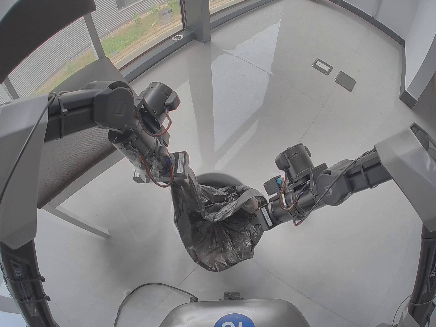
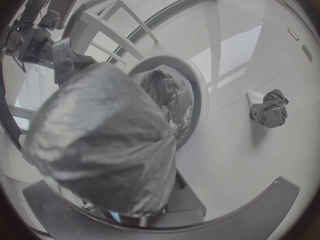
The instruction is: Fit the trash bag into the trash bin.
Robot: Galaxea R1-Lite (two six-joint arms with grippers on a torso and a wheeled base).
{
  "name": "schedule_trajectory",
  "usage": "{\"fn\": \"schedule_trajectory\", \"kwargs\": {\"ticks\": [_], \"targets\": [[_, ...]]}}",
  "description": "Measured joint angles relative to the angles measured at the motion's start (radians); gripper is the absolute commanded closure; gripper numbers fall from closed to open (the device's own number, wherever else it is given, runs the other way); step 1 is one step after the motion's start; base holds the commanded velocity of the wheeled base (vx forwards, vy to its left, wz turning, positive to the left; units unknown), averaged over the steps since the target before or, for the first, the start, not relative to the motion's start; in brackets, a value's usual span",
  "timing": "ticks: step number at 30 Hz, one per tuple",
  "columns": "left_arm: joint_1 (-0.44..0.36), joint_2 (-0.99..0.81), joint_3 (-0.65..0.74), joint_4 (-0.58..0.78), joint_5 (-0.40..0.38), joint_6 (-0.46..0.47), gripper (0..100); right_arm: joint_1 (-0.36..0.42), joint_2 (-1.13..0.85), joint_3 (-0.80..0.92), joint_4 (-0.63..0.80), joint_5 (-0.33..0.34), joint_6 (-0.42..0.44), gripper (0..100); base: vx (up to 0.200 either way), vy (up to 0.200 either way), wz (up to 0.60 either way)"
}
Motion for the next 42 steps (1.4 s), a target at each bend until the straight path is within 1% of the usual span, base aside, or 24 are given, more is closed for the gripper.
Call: {"fn": "schedule_trajectory", "kwargs": {"ticks": [2,6,15,22,23,30,38,42], "targets": [[0.003,0.004,-0.002,-0.024,0.011,-0.008,100,-0.008,0.006,-0.014,-0.001,0.000,0.000,100,0.000,0.000,0.00],[0.010,0.007,-0.006,-0.028,0.016,-0.012,100,-0.024,0.017,-0.043,0.005,0.000,-0.001,100,0.000,0.000,0.00],[0.035,-0.001,-0.001,0.002,0.020,-0.012,100,-0.061,0.044,-0.053,0.008,0.000,-0.019,100,0.000,0.000,0.00],[0.055,-0.024,0.000,0.054,0.021,-0.013,100,-0.073,0.060,-0.064,0.009,0.000,-0.021,100,0.000,0.000,0.00],[0.057,-0.026,0.001,0.056,0.020,-0.013,100,-0.073,0.062,-0.066,0.009,0.000,-0.022,0,0.000,0.000,0.00],[0.060,-0.036,0.001,0.047,0.023,-0.026,100,-0.075,0.067,-0.079,0.009,0.000,-0.028,0,0.000,0.000,0.00],[0.062,-0.038,-0.002,0.043,0.047,-0.039,100,-0.075,0.064,-0.082,0.011,-0.002,-0.031,0,0.000,0.000,0.00],[0.072,-0.037,-0.004,0.030,0.062,-0.037,100,-0.073,0.056,-0.082,0.011,-0.002,-0.059,0,0.000,0.000,0.00]]}}
